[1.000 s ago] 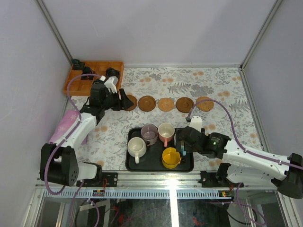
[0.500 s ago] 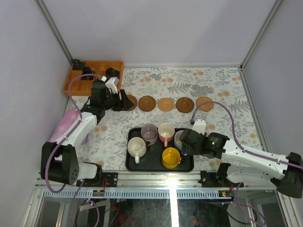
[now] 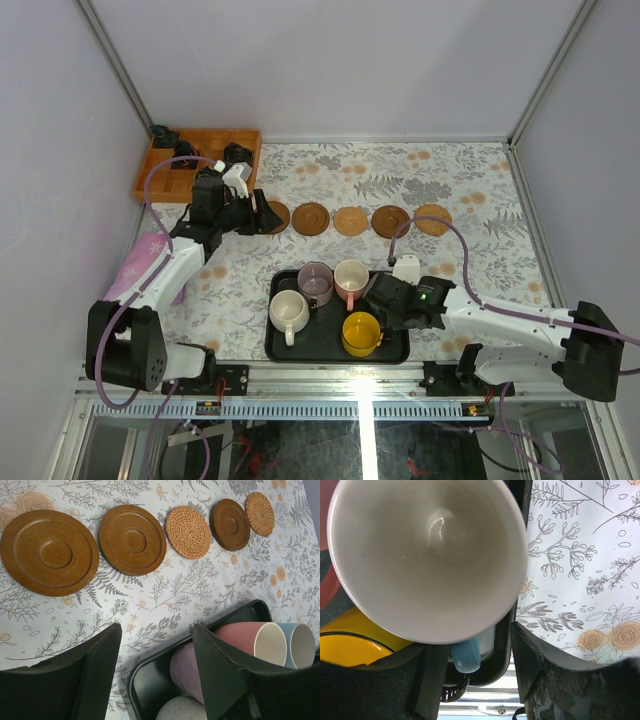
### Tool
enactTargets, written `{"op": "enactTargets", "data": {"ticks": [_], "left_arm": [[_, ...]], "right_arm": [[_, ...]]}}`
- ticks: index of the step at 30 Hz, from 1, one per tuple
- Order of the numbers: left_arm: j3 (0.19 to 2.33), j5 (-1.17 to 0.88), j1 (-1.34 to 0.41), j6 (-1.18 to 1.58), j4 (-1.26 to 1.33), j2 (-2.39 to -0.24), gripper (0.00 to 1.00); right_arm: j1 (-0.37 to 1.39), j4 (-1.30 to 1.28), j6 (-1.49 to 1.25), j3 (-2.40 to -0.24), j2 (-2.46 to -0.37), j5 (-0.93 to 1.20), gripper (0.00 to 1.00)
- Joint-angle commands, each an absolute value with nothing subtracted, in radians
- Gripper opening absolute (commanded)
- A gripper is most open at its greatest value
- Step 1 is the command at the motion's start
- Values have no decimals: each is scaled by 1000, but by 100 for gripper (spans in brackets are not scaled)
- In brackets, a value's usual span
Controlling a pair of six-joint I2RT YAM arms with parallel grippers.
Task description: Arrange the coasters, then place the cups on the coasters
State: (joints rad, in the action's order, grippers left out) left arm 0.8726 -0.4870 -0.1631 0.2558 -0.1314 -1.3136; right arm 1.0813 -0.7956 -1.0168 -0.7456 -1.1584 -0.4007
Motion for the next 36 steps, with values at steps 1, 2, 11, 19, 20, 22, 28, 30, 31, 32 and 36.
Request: {"op": "enactTargets", "data": {"ticks": [1, 2, 11, 19, 20, 22, 28, 30, 31, 32, 36], "left_arm": [[891, -478, -168, 228, -140, -1286, 59], [889, -478, -167, 228, -140, -1286, 59], [885, -478, -168, 229, -135, -1291, 59], [882, -481, -168, 233, -132, -1290, 60], [884, -484, -168, 231, -133, -1291, 60], [889, -481, -169, 227, -139, -1288, 60], [888, -445, -167, 235, -127, -1258, 61], [883, -436, -167, 247, -113, -1250, 61], [882, -434, -167, 252, -105, -1249, 61], [881, -430, -167, 257, -99, -1249, 61], [885, -429, -167, 278, -68, -1264, 61]], "right_arm": [[1090, -761, -1005, -799, -1197, -430, 57], [1090, -754, -1003, -800, -1202, -428, 56], [1090, -735, -1005, -802, -1212, -420, 31], [1089, -769, -1002, -833, -1228, -446, 0], [1090, -778, -996, -848, -1231, -458, 0], [1089, -798, -983, -886, -1239, -497, 0], [1089, -846, -882, -991, -1261, -636, 0], [1088, -860, -838, -1016, -1261, -693, 0], [1085, -865, -819, -1025, -1258, -719, 0], [1073, -867, -800, -1032, -1256, -739, 0], [950, -791, -702, -1015, -1203, -734, 0]]}}
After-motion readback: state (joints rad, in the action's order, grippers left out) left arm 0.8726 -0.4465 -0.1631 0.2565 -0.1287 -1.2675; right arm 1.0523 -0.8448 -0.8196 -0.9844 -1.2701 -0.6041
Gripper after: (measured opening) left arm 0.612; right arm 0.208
